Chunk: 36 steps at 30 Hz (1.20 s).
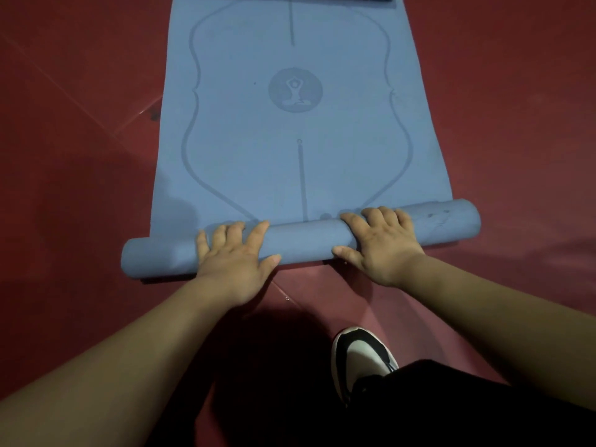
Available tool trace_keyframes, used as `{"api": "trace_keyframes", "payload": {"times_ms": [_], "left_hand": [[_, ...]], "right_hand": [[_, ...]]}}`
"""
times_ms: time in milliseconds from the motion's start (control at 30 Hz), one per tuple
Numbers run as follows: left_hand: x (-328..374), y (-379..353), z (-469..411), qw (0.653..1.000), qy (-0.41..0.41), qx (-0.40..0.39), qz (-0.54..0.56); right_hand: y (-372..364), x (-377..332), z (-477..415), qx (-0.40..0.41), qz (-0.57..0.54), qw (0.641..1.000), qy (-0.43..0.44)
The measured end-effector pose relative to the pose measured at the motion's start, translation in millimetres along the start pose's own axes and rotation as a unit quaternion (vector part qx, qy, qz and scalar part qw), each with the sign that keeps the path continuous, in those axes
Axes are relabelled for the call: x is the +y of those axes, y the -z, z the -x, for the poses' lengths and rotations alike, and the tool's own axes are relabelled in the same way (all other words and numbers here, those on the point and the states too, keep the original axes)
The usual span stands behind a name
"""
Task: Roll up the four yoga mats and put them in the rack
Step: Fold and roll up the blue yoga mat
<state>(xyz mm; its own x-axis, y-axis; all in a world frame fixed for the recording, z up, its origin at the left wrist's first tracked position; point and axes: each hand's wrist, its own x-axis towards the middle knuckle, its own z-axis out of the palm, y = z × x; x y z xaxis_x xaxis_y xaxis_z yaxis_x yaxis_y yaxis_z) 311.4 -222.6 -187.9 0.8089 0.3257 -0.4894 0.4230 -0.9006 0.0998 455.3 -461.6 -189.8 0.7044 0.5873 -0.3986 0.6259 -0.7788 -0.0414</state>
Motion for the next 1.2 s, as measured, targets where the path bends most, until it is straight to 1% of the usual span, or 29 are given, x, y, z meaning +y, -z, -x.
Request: {"api": "trace_keyframes", "payload": {"times_ms": [100,200,267,433,533,567,667,700,800,933,1033,1133,1200], "left_hand": [[-2,-7,5,0.999,-0.021,0.037,0.004],[-1,-8,0,0.999,-0.014,0.045,0.003],[0,-5,-5,0.999,-0.01,0.046,0.001],[-4,-4,-10,0.999,-0.013,0.041,-0.003],[-1,-2,-9,0.999,-0.012,0.047,-0.005],[0,-3,-7,0.998,-0.014,0.054,-0.003],[2,-16,2,0.992,-0.035,0.118,-0.005],[2,-19,3,0.992,-0.036,0.122,-0.007],[4,-15,0,0.997,-0.013,0.073,-0.004],[-1,-6,-10,0.998,-0.02,0.064,-0.003],[0,4,-15,0.999,-0.014,0.032,-0.006],[4,6,-12,0.998,-0.002,0.066,-0.002],[3,-2,-4,0.996,-0.008,0.089,-0.003]], "right_hand": [[5,0,-4,-0.025,-0.009,1.0,0.004],[6,0,-5,-0.029,-0.014,0.999,0.006],[5,-1,-3,-0.014,-0.008,1.0,0.006],[-12,-3,4,0.057,0.017,0.998,0.012],[-7,1,-2,0.045,0.023,0.999,0.019],[-3,2,-4,0.035,0.024,0.999,0.02],[4,2,-9,0.018,0.024,0.999,0.018],[4,2,-9,0.017,0.023,0.999,0.018],[-2,2,-5,0.041,0.028,0.999,0.017],[-18,-1,2,0.082,0.027,0.996,0.013],[-12,4,-3,0.078,0.026,0.996,0.023],[2,11,-14,0.048,0.02,0.998,0.037],[6,13,-19,0.043,0.02,0.998,0.037]]}}
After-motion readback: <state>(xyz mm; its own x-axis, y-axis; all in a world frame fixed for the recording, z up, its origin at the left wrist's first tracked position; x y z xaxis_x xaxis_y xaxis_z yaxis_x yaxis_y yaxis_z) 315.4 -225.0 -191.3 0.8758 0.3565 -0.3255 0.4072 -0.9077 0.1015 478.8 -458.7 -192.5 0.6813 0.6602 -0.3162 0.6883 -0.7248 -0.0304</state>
